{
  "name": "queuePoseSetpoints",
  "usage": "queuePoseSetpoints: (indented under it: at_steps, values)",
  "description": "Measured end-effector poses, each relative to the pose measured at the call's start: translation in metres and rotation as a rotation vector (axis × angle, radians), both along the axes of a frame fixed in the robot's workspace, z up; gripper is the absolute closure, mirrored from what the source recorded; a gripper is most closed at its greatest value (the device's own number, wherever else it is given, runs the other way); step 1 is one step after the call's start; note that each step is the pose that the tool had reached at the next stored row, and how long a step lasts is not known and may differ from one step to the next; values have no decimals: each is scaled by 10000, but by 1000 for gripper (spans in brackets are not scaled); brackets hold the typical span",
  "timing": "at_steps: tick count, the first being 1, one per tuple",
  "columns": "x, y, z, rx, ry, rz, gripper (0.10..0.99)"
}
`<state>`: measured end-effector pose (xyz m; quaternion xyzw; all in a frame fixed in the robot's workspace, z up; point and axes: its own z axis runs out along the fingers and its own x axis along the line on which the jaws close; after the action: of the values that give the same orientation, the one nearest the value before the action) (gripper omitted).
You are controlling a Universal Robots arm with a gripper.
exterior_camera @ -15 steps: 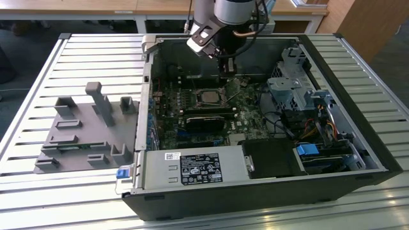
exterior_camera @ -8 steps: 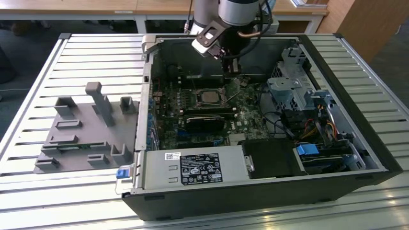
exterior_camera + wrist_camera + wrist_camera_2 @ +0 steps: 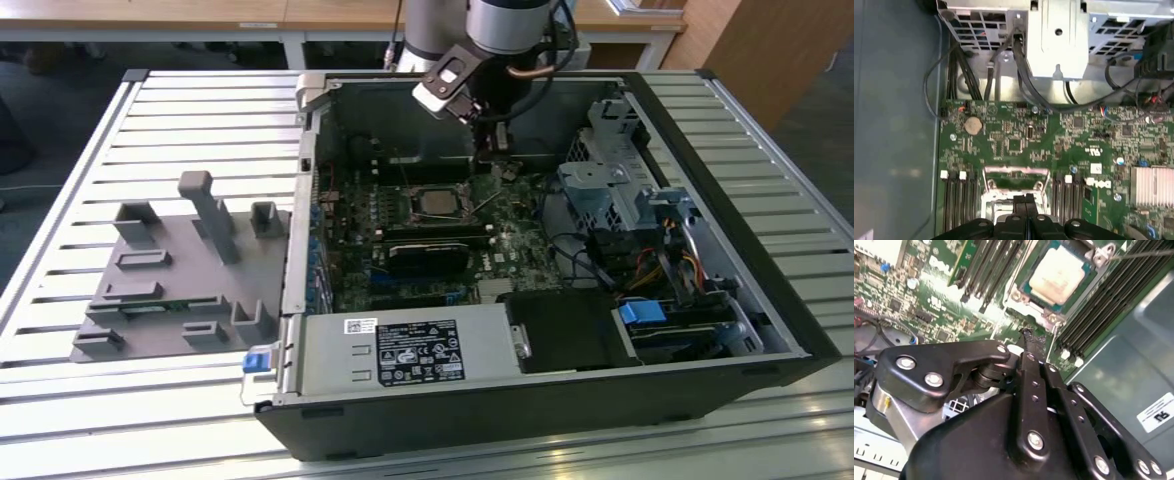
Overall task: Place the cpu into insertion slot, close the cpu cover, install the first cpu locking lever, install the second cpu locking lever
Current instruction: 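Close the cpu cover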
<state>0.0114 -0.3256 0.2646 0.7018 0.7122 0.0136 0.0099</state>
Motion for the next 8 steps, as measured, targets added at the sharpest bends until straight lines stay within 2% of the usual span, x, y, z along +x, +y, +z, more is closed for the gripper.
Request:
queuePoseSetpoints:
  at_steps: [8]
  values:
    - [118, 32, -17, 1, 0, -1, 969]
